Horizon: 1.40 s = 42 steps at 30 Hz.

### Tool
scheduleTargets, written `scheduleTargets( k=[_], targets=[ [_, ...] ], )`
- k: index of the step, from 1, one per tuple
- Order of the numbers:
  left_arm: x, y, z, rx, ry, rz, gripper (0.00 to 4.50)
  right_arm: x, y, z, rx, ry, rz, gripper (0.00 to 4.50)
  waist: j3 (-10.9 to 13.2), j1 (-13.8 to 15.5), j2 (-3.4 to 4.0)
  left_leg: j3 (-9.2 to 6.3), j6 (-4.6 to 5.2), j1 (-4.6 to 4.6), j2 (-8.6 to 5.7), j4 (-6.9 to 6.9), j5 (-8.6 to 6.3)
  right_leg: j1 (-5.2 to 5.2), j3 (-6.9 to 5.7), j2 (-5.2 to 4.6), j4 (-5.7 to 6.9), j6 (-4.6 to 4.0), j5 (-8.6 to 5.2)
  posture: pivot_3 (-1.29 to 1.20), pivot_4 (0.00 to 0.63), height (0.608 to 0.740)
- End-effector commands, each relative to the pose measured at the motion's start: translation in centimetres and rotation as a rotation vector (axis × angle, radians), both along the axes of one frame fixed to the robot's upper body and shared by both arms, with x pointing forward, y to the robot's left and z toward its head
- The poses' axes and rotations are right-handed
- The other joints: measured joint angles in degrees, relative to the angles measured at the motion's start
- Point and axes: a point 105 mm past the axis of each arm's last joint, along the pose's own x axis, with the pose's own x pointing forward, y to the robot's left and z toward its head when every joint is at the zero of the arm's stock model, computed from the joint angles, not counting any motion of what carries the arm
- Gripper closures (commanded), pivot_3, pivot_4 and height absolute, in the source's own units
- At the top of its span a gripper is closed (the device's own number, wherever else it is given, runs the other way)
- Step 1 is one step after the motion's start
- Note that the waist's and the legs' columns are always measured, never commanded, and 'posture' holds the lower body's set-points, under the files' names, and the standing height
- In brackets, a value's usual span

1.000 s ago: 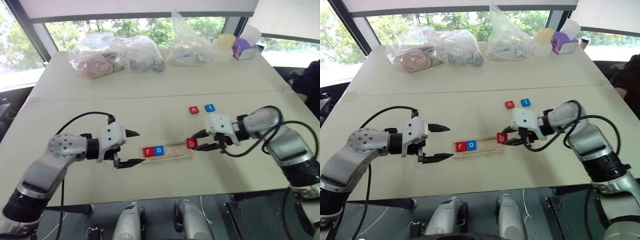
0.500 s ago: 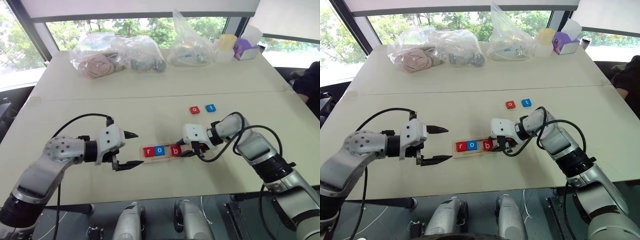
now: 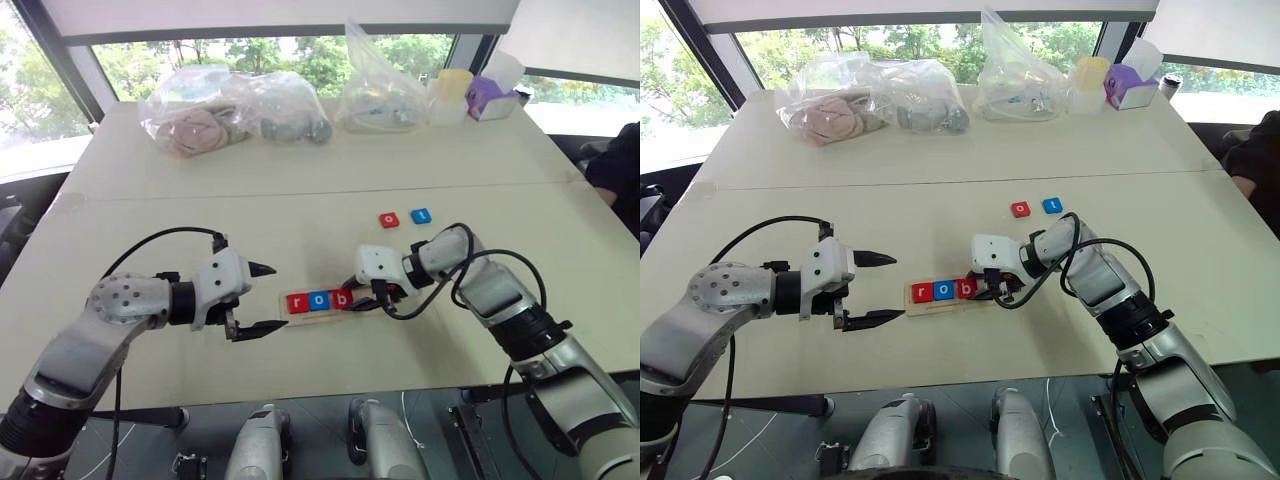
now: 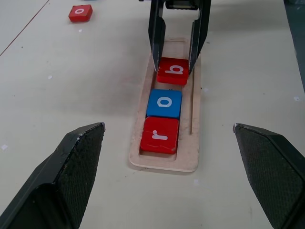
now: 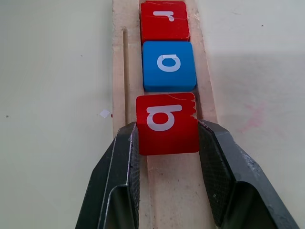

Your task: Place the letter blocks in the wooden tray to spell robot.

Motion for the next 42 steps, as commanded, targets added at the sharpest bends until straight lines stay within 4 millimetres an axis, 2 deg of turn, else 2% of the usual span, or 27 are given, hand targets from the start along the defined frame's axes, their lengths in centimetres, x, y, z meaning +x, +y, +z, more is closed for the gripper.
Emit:
scheduleTargets(
  k=[1,36,42],
  targets=[
    [-0.30,-0.24,0.83,-0.008,-0.039,-0.011,0.00,0.21,0.74,1.11,0.018,-0.043,0.026,3.36,0.0,0.0,0.00,0.00,0.00,0.00,0.00,0.00,0.00,0.00,0.00,0.00,0.01,0.00,0.00,0.00,0.150,0.740],
    [-0.15,-0.65,0.81,-0.019,-0.048,-0.010,0.00,0.71,0.64,0.84,0.003,-0.046,0.022,3.36,0.0,0.0,0.00,-0.01,-0.03,0.02,0.00,0.00,0.02,0.01,0.00,0.01,0.03,0.00,0.00,0.00,0.150,0.740],
    [-0.12,-0.67,0.80,-0.019,-0.050,-0.009,0.00,0.81,0.65,1.16,0.007,-0.054,0.022,0.38,0.0,0.0,0.00,-0.01,-0.03,0.02,0.00,0.00,0.02,0.01,0.00,0.01,0.03,-0.01,0.00,0.00,0.150,0.740]
  ],
)
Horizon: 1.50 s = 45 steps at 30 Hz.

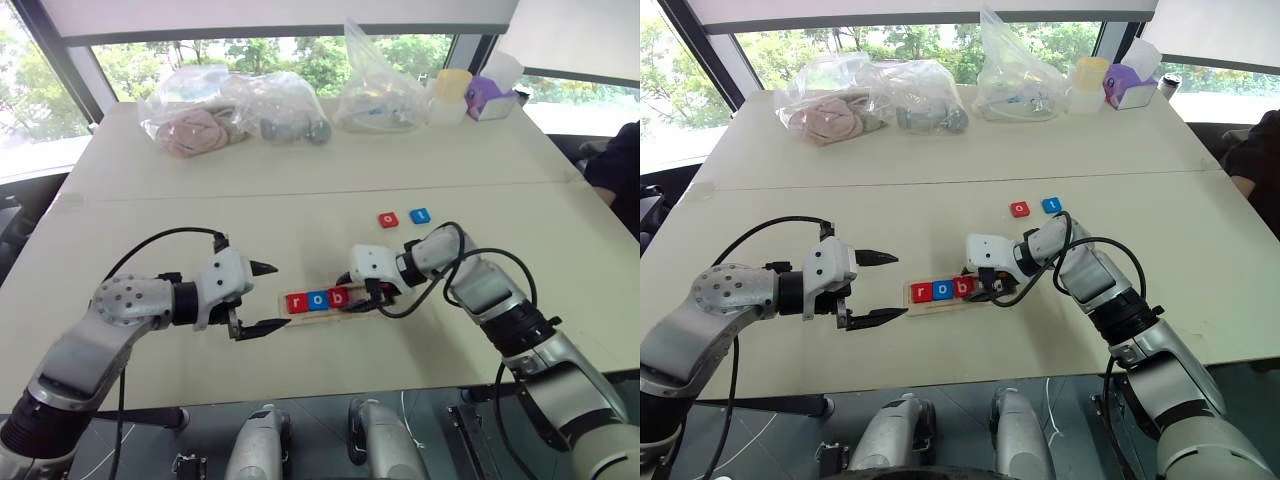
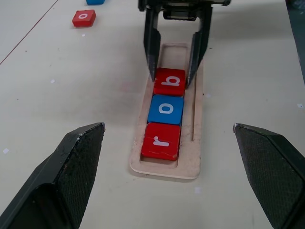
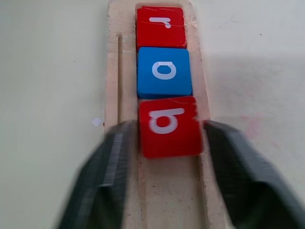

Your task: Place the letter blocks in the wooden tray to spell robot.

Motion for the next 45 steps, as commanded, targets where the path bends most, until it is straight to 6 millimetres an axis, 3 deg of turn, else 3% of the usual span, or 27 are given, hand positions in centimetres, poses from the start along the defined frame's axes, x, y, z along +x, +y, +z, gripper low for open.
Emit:
scheduleTargets(
  k=[1,10,14,18,23,27,33,45],
  targets=[
    [-0.2,-0.4,0.8,-0.002,-0.042,-0.018,0.00,0.3,0.4,1.2,0.017,-0.032,0.015,0.38,0.0,0.0,0.00,0.00,0.00,0.00,0.00,0.00,0.00,0.00,0.00,0.00,0.00,0.00,0.00,0.00,0.150,0.740],
    [-0.1,-0.5,0.8,-0.004,-0.043,-0.023,0.00,1.1,0.4,3.4,0.071,-0.074,-0.016,0.38,0.0,0.0,0.00,0.00,0.00,0.00,0.00,0.00,0.00,0.00,0.00,0.00,0.01,0.00,0.00,0.00,0.150,0.740],
    [-0.1,-0.5,0.7,-0.002,-0.042,-0.025,0.00,4.9,-0.8,6.9,0.185,-0.218,-0.240,0.38,0.0,0.0,0.00,0.01,-0.02,0.00,0.00,0.00,0.01,-0.01,0.00,0.00,0.02,-0.01,0.01,0.00,0.150,0.740],
    [-0.2,-0.6,0.6,-0.007,-0.040,-0.021,0.00,8.1,-3.8,8.0,0.256,-0.294,-0.544,0.38,0.0,0.1,-0.01,-0.01,-0.05,0.00,0.00,-0.01,0.03,0.00,-0.01,0.00,0.03,-0.03,0.01,0.00,0.150,0.740],
    [0.0,-0.8,0.6,-0.012,-0.041,-0.026,0.00,10.6,-7.3,6.8,0.305,-0.305,-0.950,0.38,0.0,-0.1,-0.01,0.04,-0.06,-0.03,0.00,-0.02,0.03,-0.03,0.01,-0.01,0.01,-0.02,0.02,0.00,0.150,0.740],
    [0.1,-1.0,0.6,-0.014,-0.044,-0.031,0.00,10.7,-7.9,5.3,0.366,-0.239,-1.123,0.38,0.0,-0.2,0.01,0.02,-0.06,-0.02,0.01,-0.05,0.04,-0.05,0.00,0.01,0.04,0.00,0.04,0.00,0.150,0.740],
    [0.1,-1.0,0.6,-0.007,-0.046,-0.042,0.00,10.9,-7.6,3.5,0.434,-0.143,-1.243,0.38,0.0,-0.3,0.02,0.01,-0.05,-0.02,0.01,-0.06,0.04,-0.05,0.01,0.03,0.04,0.13,0.11,0.00,0.150,0.740],
    [0.0,-0.8,0.8,-0.001,-0.049,-0.039,0.00,12.0,-7.1,2.0,0.467,-0.043,-1.357,0.38,0.0,-0.4,0.02,-0.02,-0.05,-0.02,0.01,-0.07,0.04,-0.04,0.01,0.03,0.03,0.12,0.11,0.00,0.150,0.740]
  ],
)
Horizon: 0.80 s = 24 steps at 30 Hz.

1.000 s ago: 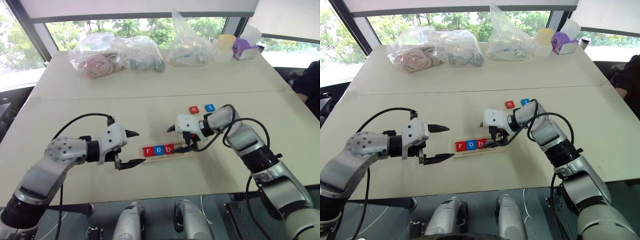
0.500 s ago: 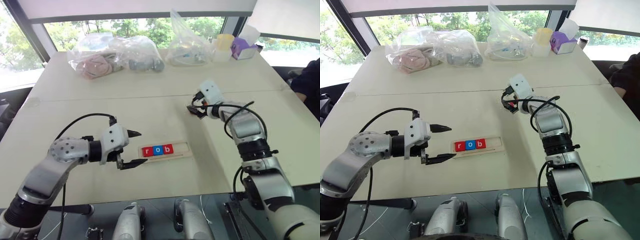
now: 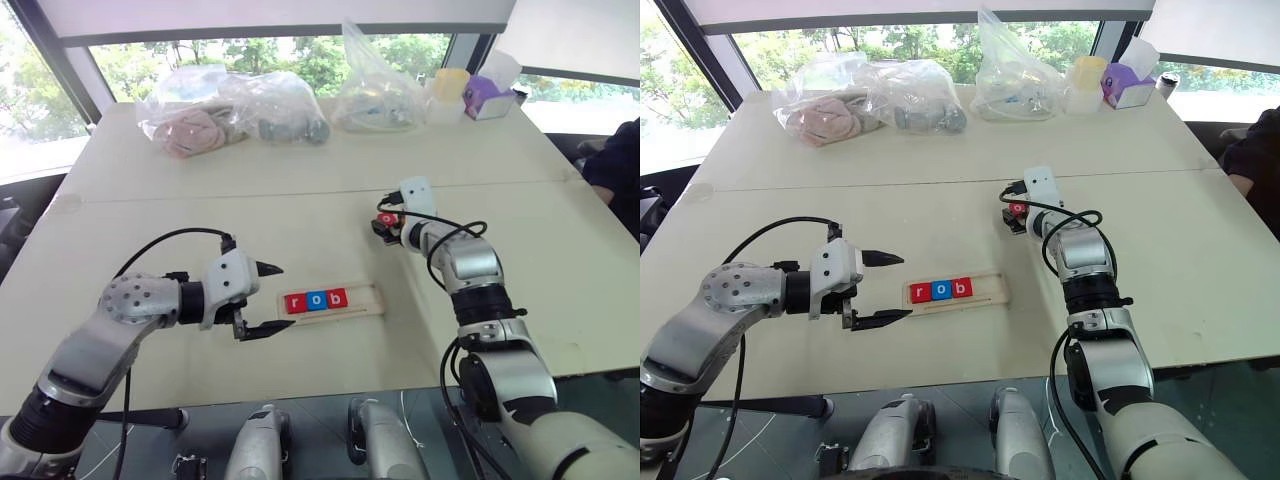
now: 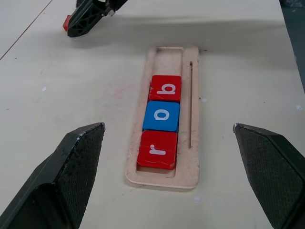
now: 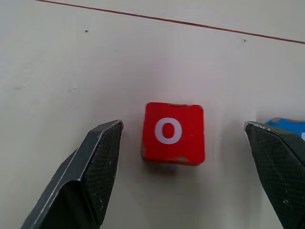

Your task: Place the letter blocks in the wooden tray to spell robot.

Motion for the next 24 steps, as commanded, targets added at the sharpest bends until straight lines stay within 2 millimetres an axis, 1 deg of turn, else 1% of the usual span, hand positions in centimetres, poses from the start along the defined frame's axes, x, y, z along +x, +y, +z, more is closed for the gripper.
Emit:
scheduleTargets(
  k=[1,3,5,7,8,11,14,17,19,22,24],
  targets=[
    [-0.1,-0.1,1.0,-0.007,-0.044,-0.007,0.00,0.6,0.5,1.1,0.046,-0.025,-0.014,0.38,0.0,0.0,0.00,0.00,0.00,0.00,0.00,0.00,0.00,0.00,0.00,0.00,0.00,0.01,0.00,0.00,0.150,0.740],
    [-0.1,-0.1,1.0,-0.008,-0.047,-0.004,0.00,0.7,0.6,0.9,0.065,-0.011,-0.028,0.91,0.0,-0.1,0.00,-0.01,0.00,0.00,0.00,0.00,0.00,0.01,0.00,0.01,0.00,0.01,0.01,0.00,0.150,0.740],
    [-0.1,-0.2,1.1,-0.010,-0.048,-0.003,0.00,0.7,0.8,0.8,0.070,-0.008,-0.026,1.75,0.0,-0.1,0.00,-0.02,0.00,0.01,0.01,0.00,0.00,0.01,0.00,0.01,0.01,0.00,0.00,0.00,0.150,0.740],
    [-0.1,-0.2,1.1,-0.011,-0.048,-0.001,0.00,0.7,1.2,0.9,0.057,-0.013,-0.006,2.87,0.0,-0.1,0.01,-0.03,0.00,0.01,0.01,0.00,0.00,0.01,0.00,0.01,0.01,0.00,0.00,0.00,0.150,0.740],
    [-0.1,-0.2,1.0,-0.013,-0.048,-0.001,0.00,0.6,1.5,0.9,0.044,-0.015,0.006,3.31,0.0,-0.1,0.01,-0.03,0.00,0.01,0.01,0.00,0.00,0.01,0.00,0.01,0.01,0.00,0.00,0.00,0.150,0.740],
    [0.0,-0.3,1.0,-0.014,-0.048,-0.003,0.00,0.2,1.4,1.1,0.019,-0.020,0.001,3.32,0.0,-0.1,0.01,-0.05,0.00,0.01,0.01,-0.01,0.00,0.01,0.00,0.02,0.01,0.00,0.00,0.00,0.150,0.740],
    [-0.1,-0.5,1.0,-0.017,-0.046,-0.007,0.00,-1.0,0.3,2.6,-0.013,-0.068,-0.017,3.32,0.0,0.1,0.02,-0.11,0.00,0.00,0.02,-0.04,0.00,-0.01,0.00,0.02,0.01,0.01,0.00,0.00,0.150,0.740],
    [-0.1,-0.6,0.9,-0.019,-0.044,-0.012,0.00,-3.8,-0.7,3.6,-0.025,-0.078,-0.008,3.32,0.0,0.6,0.03,-0.18,0.00,-0.08,0.02,-0.04,0.00,-0.04,-0.01,0.00,-0.03,0.02,0.00,0.00,0.150,0.740],
    [-0.1,-0.6,0.9,-0.020,-0.044,-0.013,0.00,-5.9,-1.4,3.7,-0.053,-0.071,0.003,3.32,0.0,0.5,0.03,-0.19,0.01,-0.09,0.01,-0.04,0.00,-0.02,0.00,-0.04,-0.09,0.00,-0.02,0.00,0.150,0.740],
    [0.0,-0.7,0.8,-0.024,-0.040,-0.014,0.00,-9.8,-3.1,2.8,-0.099,-0.027,-0.021,3.32,0.0,0.5,0.01,-0.19,0.01,-0.07,0.00,-0.04,-0.01,0.01,0.00,-0.05,-0.12,-0.13,-0.09,0.00,0.150,0.740],
    [-0.1,-0.7,0.7,-0.027,-0.035,-0.017,0.00,-11.6,-3.3,2.3,-0.095,0.009,-0.033,3.32,0.0,0.4,0.01,-0.22,0.01,-0.06,0.01,-0.04,-0.01,0.01,-0.01,-0.03,-0.10,-0.13,-0.10,0.00,0.150,0.740]
  ],
)
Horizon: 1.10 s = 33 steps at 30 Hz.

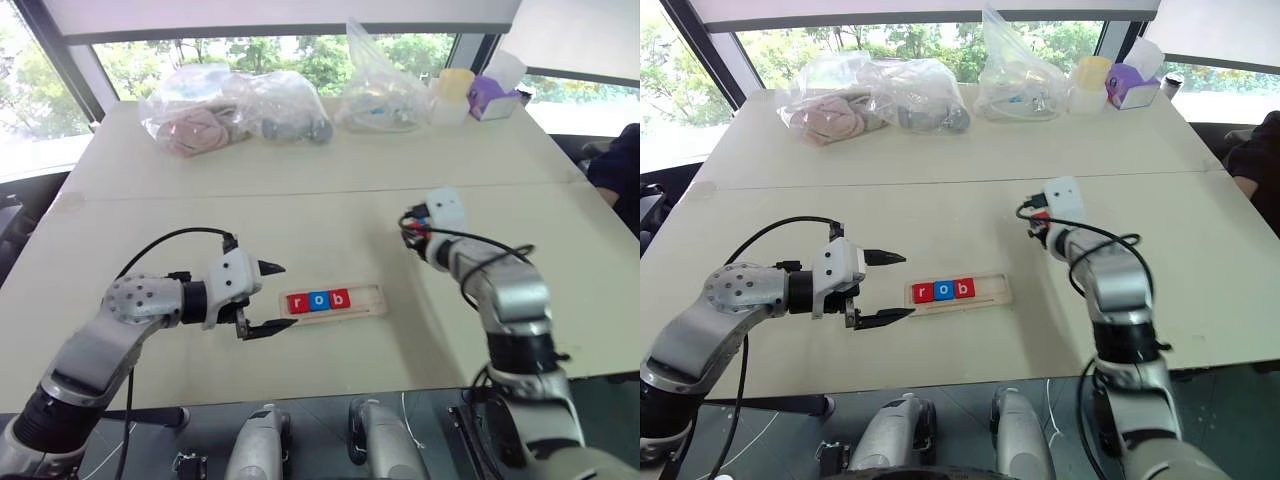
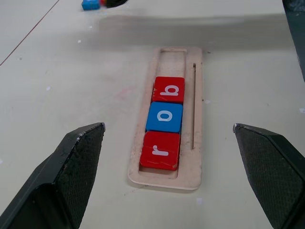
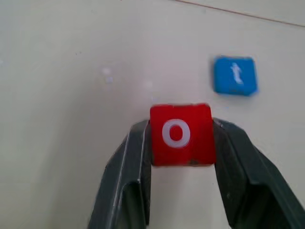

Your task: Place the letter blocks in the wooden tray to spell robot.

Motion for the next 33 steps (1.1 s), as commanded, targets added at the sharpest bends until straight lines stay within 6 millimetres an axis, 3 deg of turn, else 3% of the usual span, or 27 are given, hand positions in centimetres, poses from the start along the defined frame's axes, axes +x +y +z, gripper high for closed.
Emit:
scheduleTargets(
  k=[1,6,18,24,28,33],
  targets=[
    [-0.2,-0.4,0.6,-0.013,-0.027,-0.021,0.00,-3.0,0.4,0.9,0.025,0.003,0.008,3.32,0.0,-0.3,0.01,0.00,0.00,0.00,0.01,0.00,0.00,-0.03,0.00,0.01,0.00,-0.01,0.00,0.00,0.150,0.740],
    [0.0,-0.3,0.6,-0.017,-0.028,-0.022,0.00,-5.4,1.1,0.1,0.030,0.046,0.022,3.32,0.0,-0.3,0.03,-0.05,-0.01,0.09,0.12,0.01,0.01,-0.05,0.01,0.18,0.01,-0.02,0.01,0.00,0.150,0.740],
    [0.3,-0.4,0.6,-0.015,-0.037,-0.035,0.00,-6.5,1.4,-1.6,0.044,0.105,0.005,3.32,0.0,-0.1,0.02,-0.06,-0.03,-0.03,0.12,0.00,0.01,-0.07,0.01,0.18,-0.13,-0.20,0.11,0.00,0.150,0.740],
    [0.3,-0.3,0.7,-0.011,-0.042,-0.036,0.00,-6.3,1.5,-0.7,0.037,0.099,0.070,0.21,0.0,-0.2,0.04,-0.07,-0.03,-0.02,0.14,0.00,0.01,-0.08,0.01,0.18,-0.13,-0.17,0.09,0.00,0.150,0.740],
    [0.4,-0.2,0.7,-0.003,-0.042,-0.044,0.00,-7.3,3.0,2.2,-0.003,0.111,0.428,0.04,0.0,-0.1,0.07,-0.04,-0.02,-0.02,0.13,0.00,0.01,-0.07,0.01,0.14,-0.17,-0.17,0.08,0.00,0.150,0.740],
    [0.7,-0.3,0.7,-0.003,-0.046,-0.052,0.00,-8.8,2.1,3.7,-0.212,0.111,0.828,0.04,0.1,0.2,0.01,-0.14,-0.02,-0.04,0.08,-0.07,0.00,-0.03,-0.02,0.17,-0.27,0.03,-0.06,0.00,0.150,0.740]
  ],
)
